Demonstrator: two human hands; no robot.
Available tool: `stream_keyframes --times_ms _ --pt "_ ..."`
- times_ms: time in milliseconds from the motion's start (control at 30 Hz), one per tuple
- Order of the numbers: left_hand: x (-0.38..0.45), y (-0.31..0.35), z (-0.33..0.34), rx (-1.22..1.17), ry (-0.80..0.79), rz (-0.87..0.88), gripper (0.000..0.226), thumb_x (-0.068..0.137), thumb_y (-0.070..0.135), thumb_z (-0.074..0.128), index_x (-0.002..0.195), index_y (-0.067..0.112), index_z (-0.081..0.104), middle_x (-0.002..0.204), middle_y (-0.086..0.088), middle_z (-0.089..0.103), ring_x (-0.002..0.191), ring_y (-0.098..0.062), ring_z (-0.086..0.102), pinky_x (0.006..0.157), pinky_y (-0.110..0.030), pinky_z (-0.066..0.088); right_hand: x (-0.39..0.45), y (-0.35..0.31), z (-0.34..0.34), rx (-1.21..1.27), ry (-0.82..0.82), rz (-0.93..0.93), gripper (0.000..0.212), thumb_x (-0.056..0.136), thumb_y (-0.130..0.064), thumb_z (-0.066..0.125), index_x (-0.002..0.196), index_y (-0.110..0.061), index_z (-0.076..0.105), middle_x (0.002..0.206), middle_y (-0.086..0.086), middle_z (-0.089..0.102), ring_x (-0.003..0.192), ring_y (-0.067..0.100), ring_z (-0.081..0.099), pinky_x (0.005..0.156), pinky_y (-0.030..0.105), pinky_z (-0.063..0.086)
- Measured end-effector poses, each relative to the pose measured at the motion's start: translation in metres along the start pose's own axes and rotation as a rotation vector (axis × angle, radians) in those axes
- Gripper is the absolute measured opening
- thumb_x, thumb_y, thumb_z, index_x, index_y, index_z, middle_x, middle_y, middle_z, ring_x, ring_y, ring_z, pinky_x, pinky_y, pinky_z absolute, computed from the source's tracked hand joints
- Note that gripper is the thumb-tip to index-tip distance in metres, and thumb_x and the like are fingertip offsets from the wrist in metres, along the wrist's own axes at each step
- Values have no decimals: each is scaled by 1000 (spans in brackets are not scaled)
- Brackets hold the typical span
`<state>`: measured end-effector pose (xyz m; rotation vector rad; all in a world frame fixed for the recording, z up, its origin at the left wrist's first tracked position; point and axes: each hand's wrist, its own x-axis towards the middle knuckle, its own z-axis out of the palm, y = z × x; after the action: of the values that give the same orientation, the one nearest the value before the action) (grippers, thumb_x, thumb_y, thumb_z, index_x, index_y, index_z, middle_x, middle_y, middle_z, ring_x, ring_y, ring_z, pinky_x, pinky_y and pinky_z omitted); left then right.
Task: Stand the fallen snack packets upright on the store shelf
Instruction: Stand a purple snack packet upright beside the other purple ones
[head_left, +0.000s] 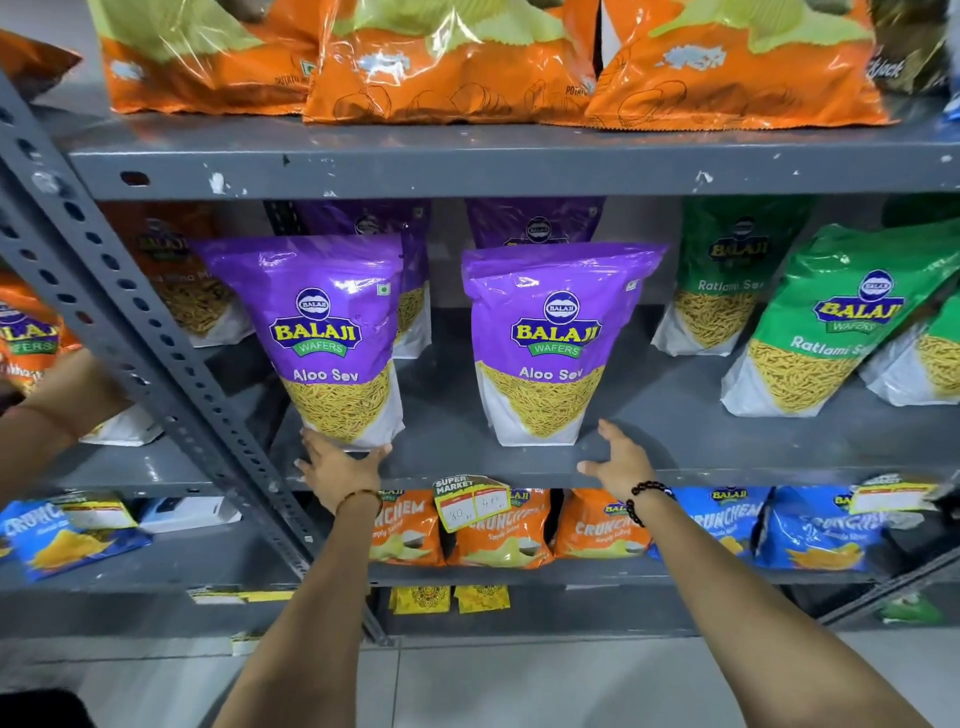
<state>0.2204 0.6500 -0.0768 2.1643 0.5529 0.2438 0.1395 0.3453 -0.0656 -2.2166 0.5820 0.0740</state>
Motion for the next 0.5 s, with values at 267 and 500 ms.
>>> stream_keyframes --times_ms 267,500 --pt "1 0 5 3 35 -20 113 64 33 82 146 7 9 154 -17 25 141 -44 16 112 -58 27 1 -1 0 2 13 11 79 79 -12 69 145 -10 26 150 10 37 137 28 36 111 36 32" --pt "0 1 5 -1 40 -28 112 63 31 82 146 9 10 154 -16 26 142 -43 15 110 -58 29 0 -1 1 -4 21 10 77 80 -13 68 145 -11 27 150 10 36 137 29 36 110 37 33"
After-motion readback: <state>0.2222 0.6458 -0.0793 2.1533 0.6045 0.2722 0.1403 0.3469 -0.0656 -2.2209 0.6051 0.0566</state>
